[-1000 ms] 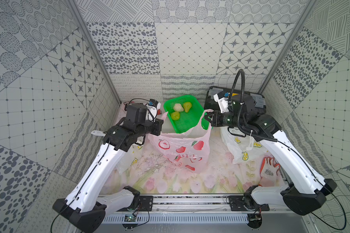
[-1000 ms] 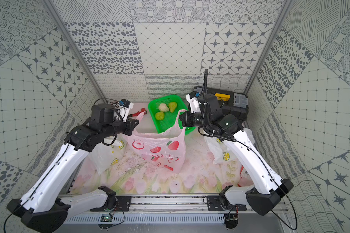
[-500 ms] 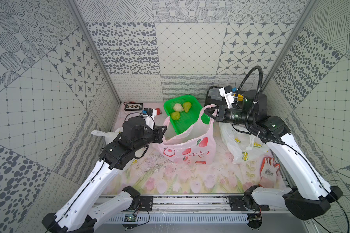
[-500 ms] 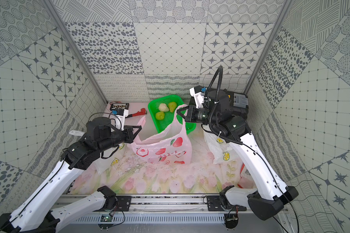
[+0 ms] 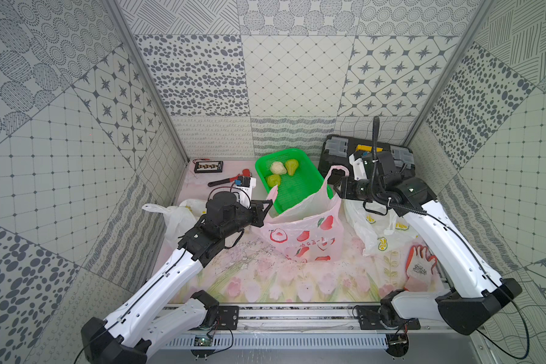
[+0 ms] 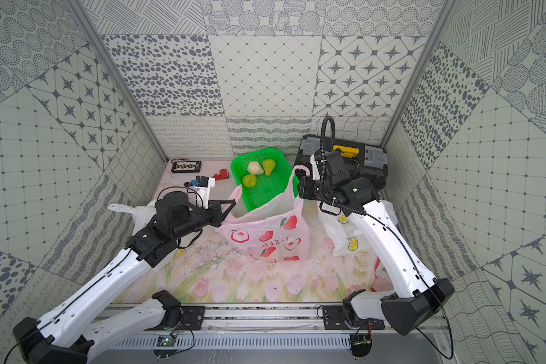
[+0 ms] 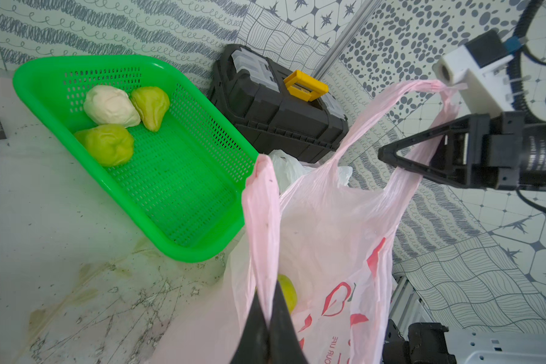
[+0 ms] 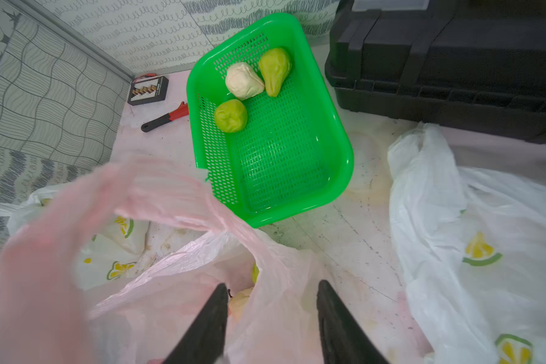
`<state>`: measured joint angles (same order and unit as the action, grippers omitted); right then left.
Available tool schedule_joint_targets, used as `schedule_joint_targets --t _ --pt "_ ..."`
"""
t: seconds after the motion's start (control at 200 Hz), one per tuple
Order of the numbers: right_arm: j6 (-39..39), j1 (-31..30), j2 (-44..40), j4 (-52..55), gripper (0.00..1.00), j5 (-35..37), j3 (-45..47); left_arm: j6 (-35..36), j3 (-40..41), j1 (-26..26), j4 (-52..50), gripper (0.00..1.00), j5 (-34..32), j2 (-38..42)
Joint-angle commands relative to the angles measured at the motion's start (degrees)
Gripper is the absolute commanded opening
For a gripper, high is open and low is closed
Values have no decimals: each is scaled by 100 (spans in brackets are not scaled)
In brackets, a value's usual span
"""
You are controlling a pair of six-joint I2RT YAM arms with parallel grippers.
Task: Place the pears into plastic bags & tie knots
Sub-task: Adjust the plastic bag at the center of the board, then tie the plastic bag at the center of the board.
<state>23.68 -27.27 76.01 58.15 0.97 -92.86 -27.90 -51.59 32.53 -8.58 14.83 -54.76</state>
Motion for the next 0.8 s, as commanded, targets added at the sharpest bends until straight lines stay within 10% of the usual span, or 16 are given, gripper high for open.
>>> schedule_joint_targets --t 0.0,0.395,0.795 --pt "-519 -124 -321 468 60 993 -717 -31 -11 3 1076 0 318 -225" --pt "301 -1788 520 -455 68 -343 -1633 162 227 237 2309 3 654 -444" --pt "1964 -1751 1153 -2057 67 -783 -584 836 135 618 2256 3 600 -514"
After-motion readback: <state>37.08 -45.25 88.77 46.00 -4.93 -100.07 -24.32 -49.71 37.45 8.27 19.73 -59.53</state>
